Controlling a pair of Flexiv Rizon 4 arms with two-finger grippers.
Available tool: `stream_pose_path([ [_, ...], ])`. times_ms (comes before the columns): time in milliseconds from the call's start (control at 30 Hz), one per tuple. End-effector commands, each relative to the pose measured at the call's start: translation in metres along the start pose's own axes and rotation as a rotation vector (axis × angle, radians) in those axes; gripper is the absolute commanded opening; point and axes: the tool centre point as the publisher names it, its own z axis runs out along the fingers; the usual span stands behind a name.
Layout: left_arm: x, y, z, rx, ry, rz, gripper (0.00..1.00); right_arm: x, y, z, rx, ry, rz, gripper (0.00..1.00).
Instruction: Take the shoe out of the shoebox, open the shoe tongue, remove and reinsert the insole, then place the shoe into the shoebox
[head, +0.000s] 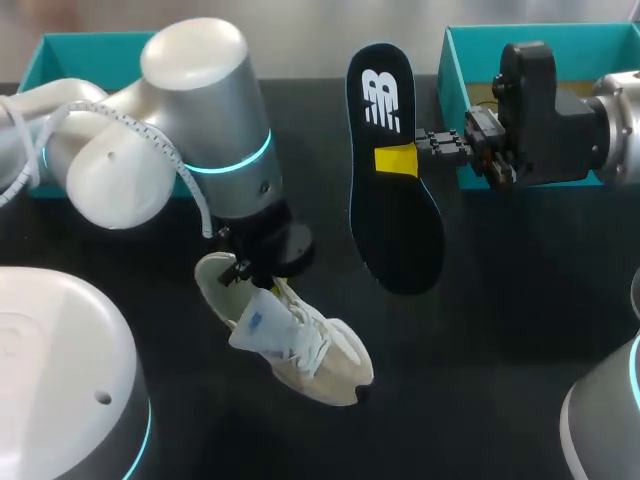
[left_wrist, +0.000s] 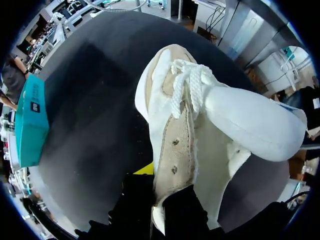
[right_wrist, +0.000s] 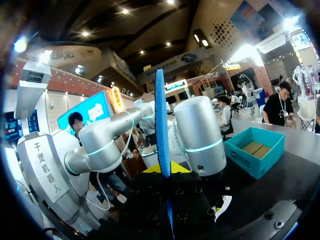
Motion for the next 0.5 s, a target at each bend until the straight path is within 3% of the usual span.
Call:
stream_pose_path([
  [33, 0.003, -0.004, -0.002, -0.017, 0.006, 0.204, 0.0, -0.001, 0.0, 0.003, 0.0, 0.0, 0.0, 0.0],
  [233, 0.021, -0.012, -0.006, -0.06, -0.009, 0.541, 0.0, -0.001, 0.0, 0.003, 0.0, 0.0, 0.0, 0.0],
  [500, 0.021, -0.012, -0.006, -0.06, -0.009, 0.541, 0.0, -0.001, 0.0, 0.003, 0.0, 0.0, 0.0, 0.0],
])
